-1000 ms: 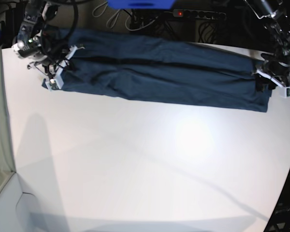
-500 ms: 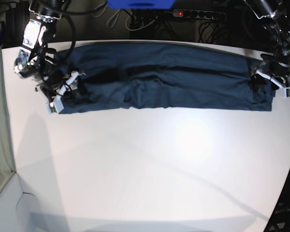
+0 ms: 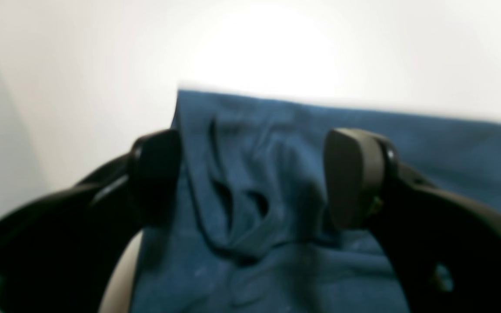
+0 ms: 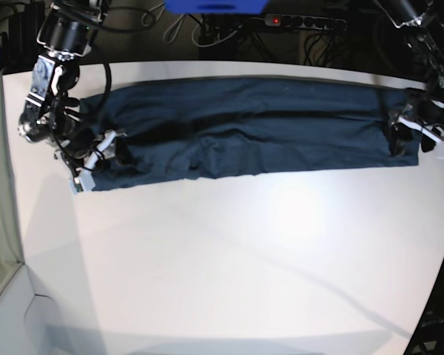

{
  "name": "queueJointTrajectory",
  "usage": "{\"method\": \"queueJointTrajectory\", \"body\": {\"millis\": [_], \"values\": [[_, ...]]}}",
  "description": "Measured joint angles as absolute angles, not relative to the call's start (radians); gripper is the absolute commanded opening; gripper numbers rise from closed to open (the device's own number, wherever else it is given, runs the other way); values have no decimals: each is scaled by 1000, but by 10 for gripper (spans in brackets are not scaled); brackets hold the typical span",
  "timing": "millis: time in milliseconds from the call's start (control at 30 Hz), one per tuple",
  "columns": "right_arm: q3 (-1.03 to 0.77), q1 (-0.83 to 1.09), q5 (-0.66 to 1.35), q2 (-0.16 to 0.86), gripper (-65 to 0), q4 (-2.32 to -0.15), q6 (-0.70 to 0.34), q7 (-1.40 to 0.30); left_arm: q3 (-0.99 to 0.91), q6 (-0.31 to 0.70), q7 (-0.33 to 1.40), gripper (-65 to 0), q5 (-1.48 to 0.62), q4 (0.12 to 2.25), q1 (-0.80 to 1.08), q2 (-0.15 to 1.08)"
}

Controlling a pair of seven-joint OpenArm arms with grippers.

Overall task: Layout the t-shirt on the table in an organized manner, then fold the t-shirt properly
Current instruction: 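Hold the strip end with the right gripper while the left gripper releases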

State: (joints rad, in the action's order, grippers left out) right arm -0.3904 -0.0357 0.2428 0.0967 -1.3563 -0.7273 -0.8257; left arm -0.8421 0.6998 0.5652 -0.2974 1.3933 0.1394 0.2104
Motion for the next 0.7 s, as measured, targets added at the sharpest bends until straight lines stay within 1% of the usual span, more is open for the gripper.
{"method": "queueJointTrajectory", "body": {"millis": [100,300,433,700], "values": [[-390,-36,242,97,-296,-1356,-728,-826,-847,700,573,-152,-296,1393,158,215],[-390,-36,242,97,-296,-1356,-728,-823,-944,693,564,-152,-296,1323,155,219],[-390,-36,241,96,-296,-1356,-728,-823,-937,700,563,-152,-274,1238,153,236],[-390,-33,242,96,-296,-1356,-728,-820,-935,693,565,-153,-262,1217,120,244]]}}
